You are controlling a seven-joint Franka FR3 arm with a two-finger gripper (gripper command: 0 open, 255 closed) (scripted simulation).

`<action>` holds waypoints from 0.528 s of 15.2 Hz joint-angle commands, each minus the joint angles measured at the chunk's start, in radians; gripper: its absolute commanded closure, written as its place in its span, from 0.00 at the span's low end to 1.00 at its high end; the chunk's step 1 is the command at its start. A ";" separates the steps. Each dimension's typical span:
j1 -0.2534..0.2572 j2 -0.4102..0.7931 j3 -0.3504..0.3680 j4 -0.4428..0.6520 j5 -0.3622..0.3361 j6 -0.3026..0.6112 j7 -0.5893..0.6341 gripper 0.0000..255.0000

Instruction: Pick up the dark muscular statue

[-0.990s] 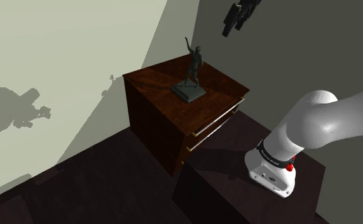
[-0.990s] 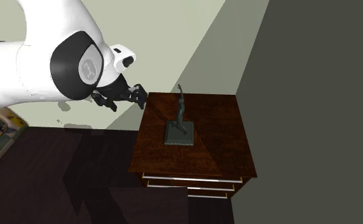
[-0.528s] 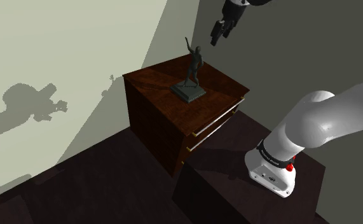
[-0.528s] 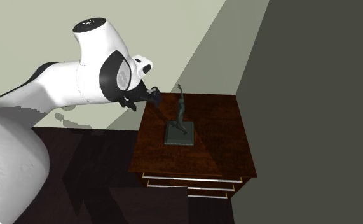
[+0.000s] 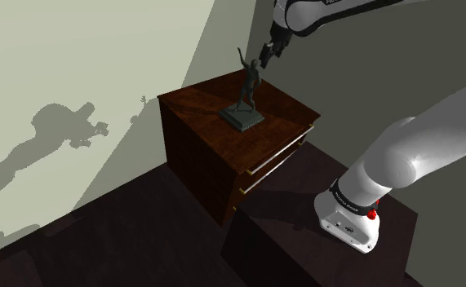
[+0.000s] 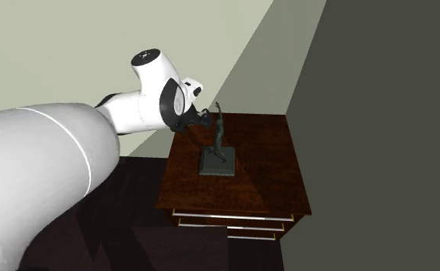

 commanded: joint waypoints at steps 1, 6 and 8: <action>-0.013 0.066 -0.006 0.018 -0.030 0.055 0.006 0.00; -0.044 0.246 -0.024 0.098 -0.105 0.170 0.029 0.00; -0.054 0.319 -0.033 0.140 -0.134 0.207 0.040 0.00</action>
